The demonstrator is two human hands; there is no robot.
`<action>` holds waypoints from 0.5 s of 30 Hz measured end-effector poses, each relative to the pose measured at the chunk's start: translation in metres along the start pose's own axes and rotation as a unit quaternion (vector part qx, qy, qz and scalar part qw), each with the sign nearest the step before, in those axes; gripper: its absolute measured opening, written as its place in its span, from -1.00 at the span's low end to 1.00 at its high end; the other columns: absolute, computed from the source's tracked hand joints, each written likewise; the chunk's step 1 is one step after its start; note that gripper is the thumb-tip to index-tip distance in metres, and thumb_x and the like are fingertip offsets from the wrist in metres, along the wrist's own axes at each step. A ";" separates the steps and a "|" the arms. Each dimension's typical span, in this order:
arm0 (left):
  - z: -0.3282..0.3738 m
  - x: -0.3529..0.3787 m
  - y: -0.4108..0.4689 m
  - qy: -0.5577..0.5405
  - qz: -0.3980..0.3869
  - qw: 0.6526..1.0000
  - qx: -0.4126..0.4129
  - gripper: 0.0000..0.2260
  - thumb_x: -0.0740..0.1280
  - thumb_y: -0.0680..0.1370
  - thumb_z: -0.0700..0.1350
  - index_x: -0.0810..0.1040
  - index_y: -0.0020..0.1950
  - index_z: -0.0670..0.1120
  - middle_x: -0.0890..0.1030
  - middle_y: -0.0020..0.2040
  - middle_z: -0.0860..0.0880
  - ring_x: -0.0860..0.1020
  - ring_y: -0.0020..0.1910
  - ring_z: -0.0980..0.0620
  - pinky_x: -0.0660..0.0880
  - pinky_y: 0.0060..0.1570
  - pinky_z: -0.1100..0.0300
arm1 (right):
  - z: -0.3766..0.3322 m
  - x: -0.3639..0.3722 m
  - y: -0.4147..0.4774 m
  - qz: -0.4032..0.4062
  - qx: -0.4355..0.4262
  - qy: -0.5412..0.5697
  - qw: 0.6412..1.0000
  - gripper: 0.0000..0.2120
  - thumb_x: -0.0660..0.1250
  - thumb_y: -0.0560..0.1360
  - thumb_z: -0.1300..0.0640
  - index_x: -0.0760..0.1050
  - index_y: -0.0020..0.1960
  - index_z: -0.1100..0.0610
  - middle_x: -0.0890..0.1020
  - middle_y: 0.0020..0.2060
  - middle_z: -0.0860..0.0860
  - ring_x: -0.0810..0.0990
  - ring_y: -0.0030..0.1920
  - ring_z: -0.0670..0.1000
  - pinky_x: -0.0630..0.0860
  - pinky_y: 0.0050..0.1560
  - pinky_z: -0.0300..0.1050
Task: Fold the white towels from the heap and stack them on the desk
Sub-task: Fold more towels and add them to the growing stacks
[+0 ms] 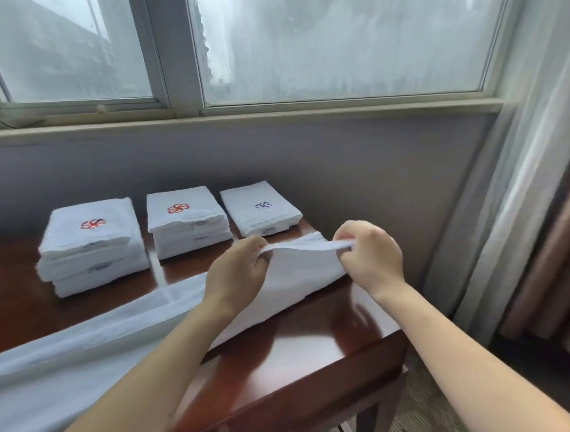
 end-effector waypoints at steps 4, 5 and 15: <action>-0.012 0.004 0.018 0.014 -0.009 1.000 -0.020 -0.85 0.27 0.61 0.06 0.56 -0.06 0.04 0.54 -0.15 0.09 0.53 -0.13 0.03 0.46 -0.14 0.07 | 0.021 0.006 0.027 0.029 0.079 0.180 0.980 -0.77 0.29 0.40 0.27 0.59 -0.16 -0.05 0.63 -0.27 -0.16 0.58 -0.19 -0.08 0.46 -0.21 -0.16; -0.015 0.005 0.022 0.024 -0.012 0.999 -0.019 -0.84 0.27 0.61 0.07 0.57 -0.06 0.03 0.52 -0.16 0.10 0.53 -0.14 0.02 0.44 -0.17 0.08 | 0.023 0.011 0.033 0.027 0.089 0.229 0.969 -0.78 0.30 0.44 0.27 0.59 -0.14 -0.05 0.64 -0.24 -0.15 0.59 -0.17 -0.09 0.50 -0.15 -0.15; -0.023 0.032 0.041 0.175 -0.025 0.983 0.040 -0.67 0.36 0.50 -0.20 0.59 0.26 0.00 0.64 0.11 0.00 0.59 0.06 -0.09 0.47 -0.04 0.07 | 0.045 0.086 0.065 -0.103 0.116 0.038 0.987 -0.68 0.19 0.59 0.14 0.45 0.32 0.00 0.59 0.07 -0.04 0.55 0.14 0.09 0.43 0.08 -0.03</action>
Point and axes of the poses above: each hand's wrist, its own y-axis towards the middle knuckle, its own x-axis out of the palm, z = x × y, the point moved 7 cm from there along y, towards the middle knuckle
